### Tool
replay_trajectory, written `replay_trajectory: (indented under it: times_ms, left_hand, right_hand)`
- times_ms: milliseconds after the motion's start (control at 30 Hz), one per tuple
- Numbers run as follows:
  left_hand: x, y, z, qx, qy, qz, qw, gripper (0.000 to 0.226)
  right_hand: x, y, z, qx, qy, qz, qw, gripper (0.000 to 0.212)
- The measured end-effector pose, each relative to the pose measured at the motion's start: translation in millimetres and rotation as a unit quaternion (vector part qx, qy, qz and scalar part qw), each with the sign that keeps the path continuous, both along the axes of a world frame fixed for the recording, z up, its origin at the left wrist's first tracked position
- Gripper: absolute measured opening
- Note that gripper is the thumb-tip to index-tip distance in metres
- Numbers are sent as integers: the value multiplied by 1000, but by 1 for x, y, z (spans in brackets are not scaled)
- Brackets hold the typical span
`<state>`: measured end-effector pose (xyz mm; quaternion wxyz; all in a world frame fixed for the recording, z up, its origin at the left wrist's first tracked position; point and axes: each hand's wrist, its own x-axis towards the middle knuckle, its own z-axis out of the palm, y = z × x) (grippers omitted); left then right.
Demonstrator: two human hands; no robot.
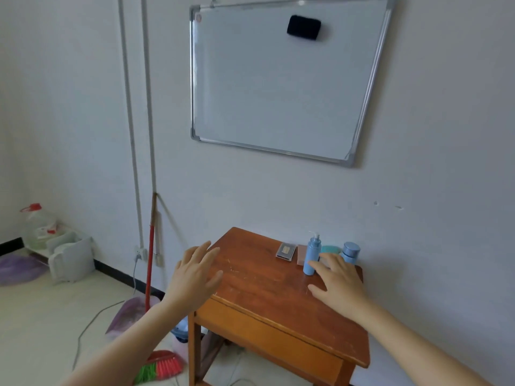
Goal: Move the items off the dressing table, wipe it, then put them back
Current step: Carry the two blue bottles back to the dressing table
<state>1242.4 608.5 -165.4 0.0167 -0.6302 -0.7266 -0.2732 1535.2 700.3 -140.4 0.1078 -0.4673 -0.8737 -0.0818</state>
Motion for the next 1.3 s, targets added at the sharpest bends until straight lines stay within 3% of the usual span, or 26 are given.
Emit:
replay_trajectory:
  times_ms: [200,500,833,1133,1300]
  left_hand:
    - [-38,101,-28,-17,-19,-16,1000,54]
    - [-80,247,-71,-88,-24,-85,992,52]
    - [-44,326,-147,-210,-45,-148,965,51]
    - [41,386,-156,-225,-69,-209,949,52]
    - [107,411,-148,-205,-159,-315,913,56]
  right_hand:
    - [-49,73,-34,-54,-4,-19,998,53]
    - [-124,184,-57,-133,71,-121,981,51]
    - [-120,232,-126,-191,142,-185,953,48]
    - [-77,252,-148,-8,236,-195,952,39]
    - [-40,247,-155,76,224,-163,958,42]
